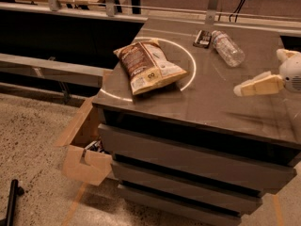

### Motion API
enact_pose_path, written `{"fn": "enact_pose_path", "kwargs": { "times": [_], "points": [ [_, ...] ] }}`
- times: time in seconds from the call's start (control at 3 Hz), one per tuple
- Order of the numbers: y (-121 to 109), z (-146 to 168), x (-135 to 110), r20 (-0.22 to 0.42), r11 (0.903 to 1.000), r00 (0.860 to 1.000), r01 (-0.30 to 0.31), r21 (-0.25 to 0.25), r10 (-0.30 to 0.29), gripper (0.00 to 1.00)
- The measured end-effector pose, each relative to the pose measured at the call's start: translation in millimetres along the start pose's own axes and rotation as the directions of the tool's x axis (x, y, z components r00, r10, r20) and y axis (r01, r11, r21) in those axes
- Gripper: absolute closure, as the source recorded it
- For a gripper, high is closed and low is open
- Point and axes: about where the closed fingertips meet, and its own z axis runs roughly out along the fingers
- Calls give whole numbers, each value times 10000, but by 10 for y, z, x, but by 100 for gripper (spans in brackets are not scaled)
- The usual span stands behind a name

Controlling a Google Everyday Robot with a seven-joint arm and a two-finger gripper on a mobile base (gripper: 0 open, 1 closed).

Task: Pick water bottle

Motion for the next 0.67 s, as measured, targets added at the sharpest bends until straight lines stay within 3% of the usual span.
{"fn": "enact_pose_path", "kwargs": {
  "times": [0.67],
  "points": [
    [-164,543,-27,669,9973,9963,-575,458,544,0]
  ]
}}
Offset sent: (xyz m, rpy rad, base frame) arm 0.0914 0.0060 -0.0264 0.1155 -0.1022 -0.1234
